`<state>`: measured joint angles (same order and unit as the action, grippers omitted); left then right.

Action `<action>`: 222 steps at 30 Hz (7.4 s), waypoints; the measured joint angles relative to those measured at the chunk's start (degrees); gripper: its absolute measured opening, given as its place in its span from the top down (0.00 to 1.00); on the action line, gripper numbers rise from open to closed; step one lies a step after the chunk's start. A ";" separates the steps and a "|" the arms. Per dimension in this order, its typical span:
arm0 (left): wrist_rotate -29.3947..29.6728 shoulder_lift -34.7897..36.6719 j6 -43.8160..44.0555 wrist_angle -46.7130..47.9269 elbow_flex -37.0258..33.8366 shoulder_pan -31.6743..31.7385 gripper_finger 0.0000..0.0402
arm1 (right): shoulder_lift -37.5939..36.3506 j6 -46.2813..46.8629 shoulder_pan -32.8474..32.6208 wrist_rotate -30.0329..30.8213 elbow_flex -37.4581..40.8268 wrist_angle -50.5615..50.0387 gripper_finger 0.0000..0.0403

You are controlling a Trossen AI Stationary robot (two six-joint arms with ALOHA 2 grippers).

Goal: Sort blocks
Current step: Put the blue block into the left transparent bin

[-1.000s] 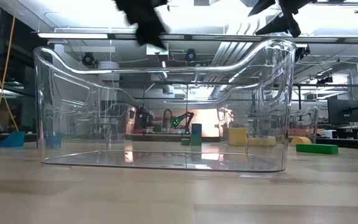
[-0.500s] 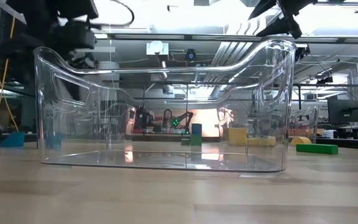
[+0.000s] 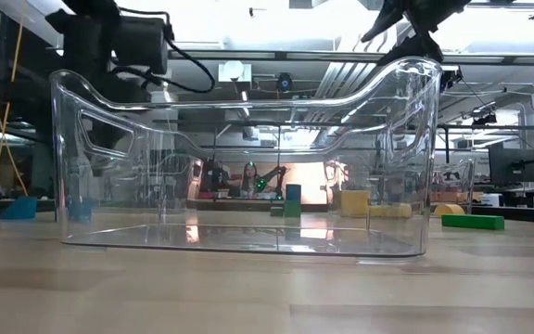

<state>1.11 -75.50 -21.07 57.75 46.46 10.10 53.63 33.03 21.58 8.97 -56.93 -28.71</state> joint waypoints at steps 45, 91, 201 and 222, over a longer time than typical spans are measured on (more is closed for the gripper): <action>-1.55 -11.56 3.39 -0.01 6.09 0.09 0.77 | 0.74 -0.70 0.00 -0.59 0.00 -0.20 0.32; 17.64 4.20 69.03 12.77 11.03 10.51 0.28 | 0.72 -2.03 0.00 -1.47 0.00 -1.93 0.32; 7.13 -0.36 64.33 -10.50 8.20 -47.88 0.33 | 0.76 -0.47 -5.95 -0.98 0.02 -9.23 0.32; -2.16 -18.44 65.36 -23.57 7.69 -55.84 0.33 | 0.76 -0.46 -5.86 -0.91 0.02 -9.63 0.32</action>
<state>-1.05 -93.94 44.30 34.19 54.15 -45.74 54.39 32.58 15.73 8.06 -56.90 -38.34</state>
